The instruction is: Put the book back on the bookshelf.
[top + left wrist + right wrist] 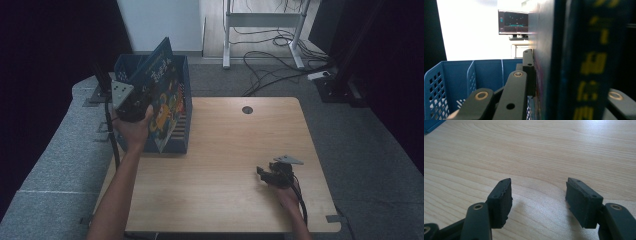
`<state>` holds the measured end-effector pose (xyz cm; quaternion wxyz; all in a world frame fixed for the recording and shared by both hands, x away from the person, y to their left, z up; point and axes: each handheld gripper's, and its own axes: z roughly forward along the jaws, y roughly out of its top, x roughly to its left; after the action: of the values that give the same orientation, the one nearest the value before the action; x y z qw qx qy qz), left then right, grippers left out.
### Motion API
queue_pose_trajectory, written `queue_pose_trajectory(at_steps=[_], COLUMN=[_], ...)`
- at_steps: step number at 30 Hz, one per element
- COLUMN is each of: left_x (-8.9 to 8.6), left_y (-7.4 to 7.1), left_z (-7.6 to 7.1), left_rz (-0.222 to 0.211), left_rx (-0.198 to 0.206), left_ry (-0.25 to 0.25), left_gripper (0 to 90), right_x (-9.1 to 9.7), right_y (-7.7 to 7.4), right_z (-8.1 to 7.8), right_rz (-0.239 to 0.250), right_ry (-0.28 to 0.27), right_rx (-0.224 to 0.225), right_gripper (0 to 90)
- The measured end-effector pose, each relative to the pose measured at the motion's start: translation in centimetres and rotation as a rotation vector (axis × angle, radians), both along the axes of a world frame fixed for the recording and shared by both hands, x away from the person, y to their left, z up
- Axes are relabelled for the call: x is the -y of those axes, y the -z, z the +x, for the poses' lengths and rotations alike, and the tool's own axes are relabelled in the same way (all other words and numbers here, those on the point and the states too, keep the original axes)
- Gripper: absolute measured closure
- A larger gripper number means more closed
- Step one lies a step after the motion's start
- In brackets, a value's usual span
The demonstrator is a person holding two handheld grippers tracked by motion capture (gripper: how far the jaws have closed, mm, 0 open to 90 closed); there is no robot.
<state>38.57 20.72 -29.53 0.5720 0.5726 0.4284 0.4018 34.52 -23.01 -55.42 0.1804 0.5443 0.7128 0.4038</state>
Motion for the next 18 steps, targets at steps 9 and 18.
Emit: queue_pose_trajectory(at_steps=[9, 18], left_x=[0.4, 0.8], left_y=[0.1, 0.4], left_z=[1.0, 2.2], left_rz=[0.005, -0.007], left_rx=[-0.005, 0.007], left_ry=[-0.017, -0.043], left_gripper=[82.3, 82.3], right_x=[0.0, 0.0], right_y=[0.0, 0.0], right_z=[0.0, 0.0], right_rz=[0.002, 0.003], right_ry=[0.001, 0.005], right_rx=[0.000, -0.002], right_gripper=[37.0, 37.0])
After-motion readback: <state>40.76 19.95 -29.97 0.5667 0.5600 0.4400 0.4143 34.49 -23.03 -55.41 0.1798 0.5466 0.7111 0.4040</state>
